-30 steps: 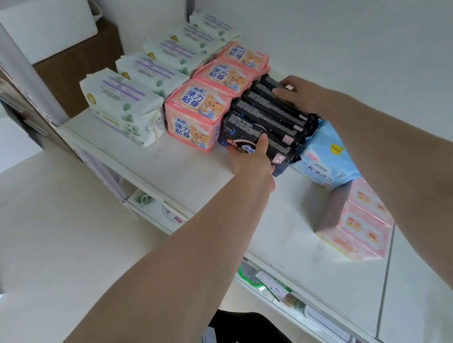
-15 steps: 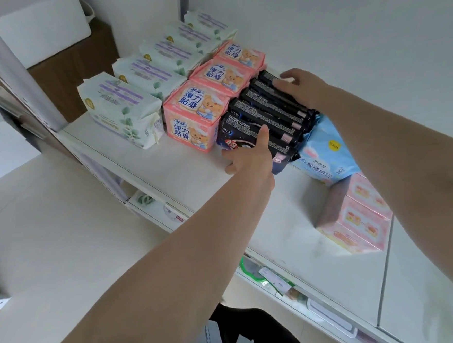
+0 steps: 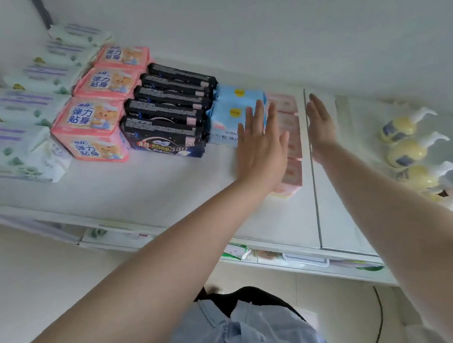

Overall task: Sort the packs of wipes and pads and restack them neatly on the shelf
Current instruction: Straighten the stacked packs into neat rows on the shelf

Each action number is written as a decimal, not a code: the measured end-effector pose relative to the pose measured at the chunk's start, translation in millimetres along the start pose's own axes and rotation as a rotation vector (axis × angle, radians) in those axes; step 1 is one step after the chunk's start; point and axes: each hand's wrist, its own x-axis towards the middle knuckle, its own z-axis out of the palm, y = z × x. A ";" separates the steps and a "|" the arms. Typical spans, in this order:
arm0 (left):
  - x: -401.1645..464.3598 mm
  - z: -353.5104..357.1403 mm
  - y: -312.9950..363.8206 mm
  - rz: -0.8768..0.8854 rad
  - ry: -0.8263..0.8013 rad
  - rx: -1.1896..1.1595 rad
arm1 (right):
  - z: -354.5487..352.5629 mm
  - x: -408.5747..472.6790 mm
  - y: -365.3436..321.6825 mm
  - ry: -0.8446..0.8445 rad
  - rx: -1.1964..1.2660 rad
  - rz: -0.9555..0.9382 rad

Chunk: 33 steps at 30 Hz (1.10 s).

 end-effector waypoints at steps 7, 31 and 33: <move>20.1 38.2 -25.2 0.040 -0.076 0.512 | 17.4 4.8 24.8 -0.119 0.145 0.110; 51.2 -4.6 -50.7 0.033 -0.044 0.500 | 12.3 8.2 28.7 -0.140 0.277 0.212; 69.6 -15.7 -66.4 0.001 -0.095 0.542 | 8.3 -2.0 30.1 -0.127 0.270 0.230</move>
